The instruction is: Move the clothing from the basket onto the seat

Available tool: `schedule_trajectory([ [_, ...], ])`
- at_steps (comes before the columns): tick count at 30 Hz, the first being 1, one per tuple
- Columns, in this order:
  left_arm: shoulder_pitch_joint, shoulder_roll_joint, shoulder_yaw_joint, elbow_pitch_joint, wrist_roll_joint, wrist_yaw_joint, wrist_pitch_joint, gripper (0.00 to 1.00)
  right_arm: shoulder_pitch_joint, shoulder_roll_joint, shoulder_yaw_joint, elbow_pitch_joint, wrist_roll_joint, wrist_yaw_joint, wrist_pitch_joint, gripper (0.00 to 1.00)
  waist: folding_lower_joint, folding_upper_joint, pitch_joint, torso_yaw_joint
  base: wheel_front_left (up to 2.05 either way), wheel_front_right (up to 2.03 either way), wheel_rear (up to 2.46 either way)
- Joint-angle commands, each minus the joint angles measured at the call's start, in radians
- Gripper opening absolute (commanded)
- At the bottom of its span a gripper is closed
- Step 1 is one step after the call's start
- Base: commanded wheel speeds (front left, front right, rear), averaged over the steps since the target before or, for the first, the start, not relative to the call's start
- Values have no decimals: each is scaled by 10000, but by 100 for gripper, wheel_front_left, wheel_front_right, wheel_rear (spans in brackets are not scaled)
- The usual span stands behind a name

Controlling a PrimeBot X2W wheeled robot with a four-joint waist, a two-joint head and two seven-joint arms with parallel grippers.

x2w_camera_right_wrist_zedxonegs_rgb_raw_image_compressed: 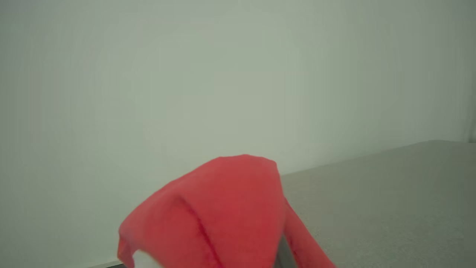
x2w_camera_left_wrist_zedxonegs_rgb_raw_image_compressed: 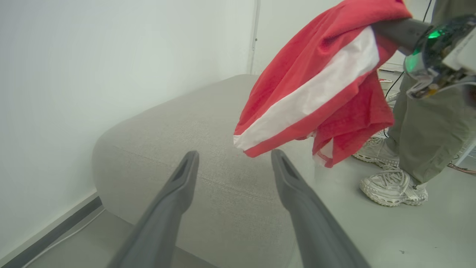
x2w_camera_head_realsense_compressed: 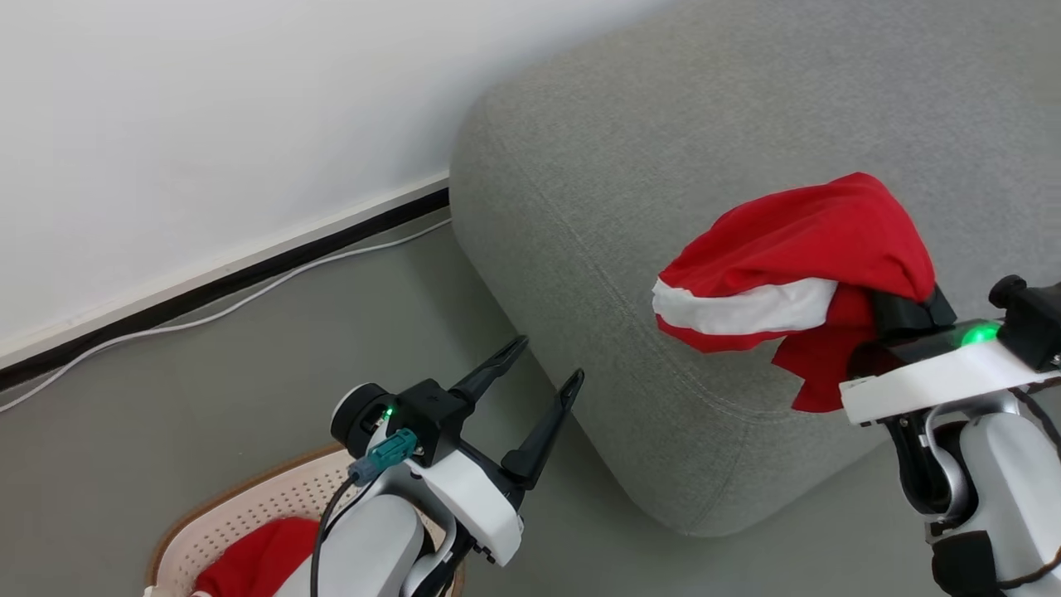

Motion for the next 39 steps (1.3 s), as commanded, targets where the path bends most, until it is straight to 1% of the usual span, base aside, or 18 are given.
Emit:
schedule_trajectory([
  [1,-122,99,309,-280,-77,-71,-51,100,29,-73,-45,-372,-95,40,-59,0,0,-1,102,-410,0,0,0],
  [9,-628,9,-215,-252,-116,-71,-51,100,647,-222,-1063,-848,-297,40,-59,0,0,-1,513,-544,0,0,0],
  [13,-770,105,-275,-396,-2,-71,-51,100,444,-370,-1288,-860,-376,40,-59,0,0,-1,916,-561,0,0,0],
  [16,-832,260,-270,-570,171,-71,-51,100,-83,-517,-1508,-652,-451,40,-59,0,0,-1,1352,-567,0,0,0],
  [17,-924,382,-363,-635,368,-71,-51,100,-552,-668,-1789,-413,-560,40,-59,0,0,-1,1681,-496,0,0,0],
  [19,-1093,427,-477,-748,505,-71,-51,100,-1014,-911,-2128,-255,-749,40,-59,0,0,-1,2040,-286,0,0,0],
  [20,-1093,427,-477,-748,505,-71,-51,100,-1014,-911,-2128,-255,-749,40,-59,0,0,-1,2040,-286,0,0,0],
  [29,-2063,642,-937,-1070,758,-71,-51,100,-2875,-1776,-3127,345,-1255,40,-59,0,0,-1,3650,582,0,0,0],
  [36,-2777,833,-1230,-1231,795,-71,-51,100,-4472,-2228,-4014,1221,-1176,40,-59,0,0,-1,4774,1018,0,0,0],
  [39,-3067,920,-1257,-1257,757,-71,-51,100,-5097,-2606,-4318,1757,-1422,40,-59,0,0,-1,5206,1224,0,0,0],
])
